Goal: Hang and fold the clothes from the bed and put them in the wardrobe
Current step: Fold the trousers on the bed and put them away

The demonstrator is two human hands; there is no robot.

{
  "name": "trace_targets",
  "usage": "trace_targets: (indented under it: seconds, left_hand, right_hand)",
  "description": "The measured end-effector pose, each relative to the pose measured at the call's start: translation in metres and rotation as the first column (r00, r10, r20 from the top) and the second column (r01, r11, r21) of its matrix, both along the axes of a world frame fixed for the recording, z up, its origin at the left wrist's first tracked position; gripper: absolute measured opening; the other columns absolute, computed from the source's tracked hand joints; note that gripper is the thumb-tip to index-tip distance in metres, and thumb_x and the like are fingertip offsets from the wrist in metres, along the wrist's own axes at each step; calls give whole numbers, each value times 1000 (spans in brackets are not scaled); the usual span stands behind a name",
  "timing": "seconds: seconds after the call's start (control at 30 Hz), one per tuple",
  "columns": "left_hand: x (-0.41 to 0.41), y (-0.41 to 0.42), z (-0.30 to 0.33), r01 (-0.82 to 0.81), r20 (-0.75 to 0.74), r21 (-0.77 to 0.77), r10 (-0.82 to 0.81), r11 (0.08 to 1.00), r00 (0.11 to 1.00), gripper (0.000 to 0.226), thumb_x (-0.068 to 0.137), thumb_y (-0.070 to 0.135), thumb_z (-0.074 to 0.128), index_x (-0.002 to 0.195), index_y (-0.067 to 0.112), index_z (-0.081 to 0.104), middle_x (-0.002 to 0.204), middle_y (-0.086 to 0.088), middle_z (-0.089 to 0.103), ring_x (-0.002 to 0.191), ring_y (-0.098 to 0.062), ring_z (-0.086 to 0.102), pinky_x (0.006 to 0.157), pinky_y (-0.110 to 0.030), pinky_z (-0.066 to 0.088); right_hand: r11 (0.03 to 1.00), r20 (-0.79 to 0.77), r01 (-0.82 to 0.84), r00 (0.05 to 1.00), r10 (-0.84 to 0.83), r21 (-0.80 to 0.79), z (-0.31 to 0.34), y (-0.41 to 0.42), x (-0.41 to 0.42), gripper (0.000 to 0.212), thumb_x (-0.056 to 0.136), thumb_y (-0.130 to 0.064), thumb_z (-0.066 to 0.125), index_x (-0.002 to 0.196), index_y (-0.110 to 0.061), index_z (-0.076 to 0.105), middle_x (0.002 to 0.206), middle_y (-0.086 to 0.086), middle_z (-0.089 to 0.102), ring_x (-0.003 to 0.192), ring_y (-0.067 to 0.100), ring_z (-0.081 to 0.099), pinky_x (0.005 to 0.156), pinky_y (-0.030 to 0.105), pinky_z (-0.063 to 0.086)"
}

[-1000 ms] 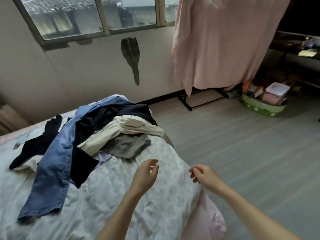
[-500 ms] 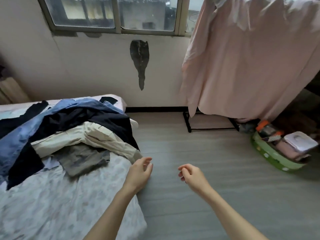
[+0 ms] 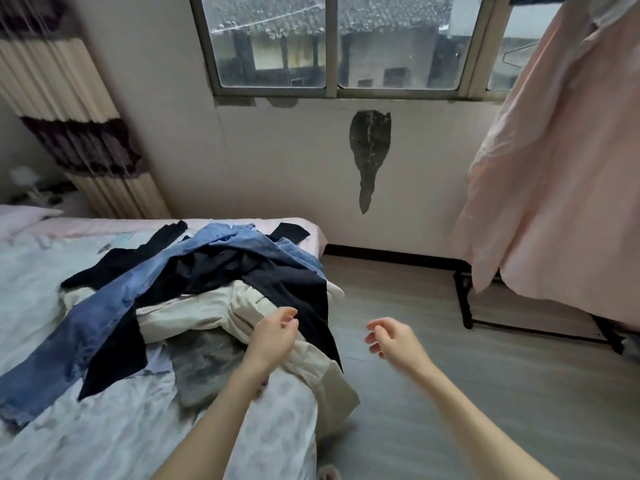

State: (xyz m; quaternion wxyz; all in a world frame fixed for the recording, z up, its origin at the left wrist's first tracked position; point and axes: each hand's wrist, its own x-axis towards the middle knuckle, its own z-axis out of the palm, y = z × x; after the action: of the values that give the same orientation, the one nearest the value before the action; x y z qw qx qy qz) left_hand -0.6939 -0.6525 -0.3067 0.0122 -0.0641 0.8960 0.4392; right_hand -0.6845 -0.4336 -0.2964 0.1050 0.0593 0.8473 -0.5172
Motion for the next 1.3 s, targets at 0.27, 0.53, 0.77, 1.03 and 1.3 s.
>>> trace_targets:
  seconds: [0.27, 0.53, 0.77, 1.03, 1.3]
  left_hand:
    - [-181, -77, 7, -177, -20, -6, 177, 984, 984, 30, 95, 16, 49, 123, 12, 59, 122, -5, 61, 110, -18, 57, 93, -22, 39]
    - [-299, -174, -25, -330, 74, -112, 339, 937, 938, 29, 94, 15, 50, 121, 11, 60, 121, -7, 60, 111, -21, 57, 96, -28, 41]
    - [-429, -236, -79, -345, 168, -290, 402, 893, 900, 32, 96, 22, 45, 127, 14, 54, 131, -5, 50, 120, -22, 48, 100, -33, 38]
    - [-600, -287, -202, -139, 314, -565, 368, 814, 875, 43, 97, 24, 40, 140, 21, 38, 145, 0, 32, 135, -21, 27, 105, -38, 31]
    - [-682, -327, -285, 189, 421, -772, 266, 607, 867, 51, 83, 26, 69, 131, 23, 53, 143, -16, 44, 133, -42, 36, 106, -57, 29]
  right_hand:
    - [976, -3, -210, 978, 211, 51, 9, -96, -214, 27, 92, -7, 36, 89, -21, 59, 80, -2, 65, 70, 15, 60, 69, 25, 45]
    - [921, 20, -385, 923, 384, 63, -19, -186, -379, 26, 91, -4, 35, 93, -17, 58, 85, 0, 64, 71, 11, 57, 71, 23, 47]
    - [869, 82, -489, 871, 484, 69, -84, -263, -550, 28, 90, -4, 35, 98, -20, 57, 85, 2, 64, 79, 21, 60, 78, 37, 53]
    - [836, 234, -543, 826, 513, 83, -207, -333, -708, 34, 96, -13, 34, 126, -18, 48, 113, 4, 63, 86, 13, 56, 64, 15, 41]
    - [869, 368, -494, 806, 463, -11, -296, -365, -768, 40, 96, -14, 36, 135, -21, 40, 122, -2, 53, 83, 3, 55, 61, 11, 40]
